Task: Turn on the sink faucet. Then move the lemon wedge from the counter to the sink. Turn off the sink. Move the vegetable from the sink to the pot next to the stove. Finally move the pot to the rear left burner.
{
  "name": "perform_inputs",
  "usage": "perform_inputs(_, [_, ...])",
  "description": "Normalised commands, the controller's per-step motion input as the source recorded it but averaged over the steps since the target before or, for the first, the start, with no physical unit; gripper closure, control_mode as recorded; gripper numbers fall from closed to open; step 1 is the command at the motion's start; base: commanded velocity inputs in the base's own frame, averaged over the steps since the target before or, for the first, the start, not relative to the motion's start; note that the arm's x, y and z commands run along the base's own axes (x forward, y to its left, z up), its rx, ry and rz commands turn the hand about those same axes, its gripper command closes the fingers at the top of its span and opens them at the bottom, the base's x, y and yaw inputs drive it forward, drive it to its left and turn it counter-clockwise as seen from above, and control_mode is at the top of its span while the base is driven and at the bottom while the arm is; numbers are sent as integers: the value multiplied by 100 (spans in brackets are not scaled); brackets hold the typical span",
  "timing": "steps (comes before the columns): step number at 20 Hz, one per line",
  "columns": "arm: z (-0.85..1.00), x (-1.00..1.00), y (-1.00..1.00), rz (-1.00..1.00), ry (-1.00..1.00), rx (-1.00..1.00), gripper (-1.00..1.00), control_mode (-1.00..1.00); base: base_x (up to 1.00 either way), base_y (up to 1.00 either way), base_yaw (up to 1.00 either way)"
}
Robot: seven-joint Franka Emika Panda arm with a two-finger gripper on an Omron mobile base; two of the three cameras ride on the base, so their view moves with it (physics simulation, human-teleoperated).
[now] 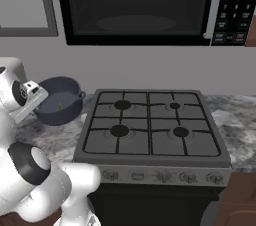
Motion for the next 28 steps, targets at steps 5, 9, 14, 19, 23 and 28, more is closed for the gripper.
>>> perform_inputs(5, [48,6,-68,0,-7,0,100,-100,0,0,0])
perform_inputs(9, [21,0,-67,-3,-3,3,100,-100,0,0,0])
perform_inputs(14, [1,4,-64,-12,1,7,100,-100,0,0,0])
perform_inputs(19, [11,36,-56,-11,3,4,100,-100,0,0,0])
perform_inputs(23, [5,56,-46,-5,4,3,100,-100,0,0,0])
perform_inputs(28, [0,54,-35,-4,6,0,100,-100,0,0,0])
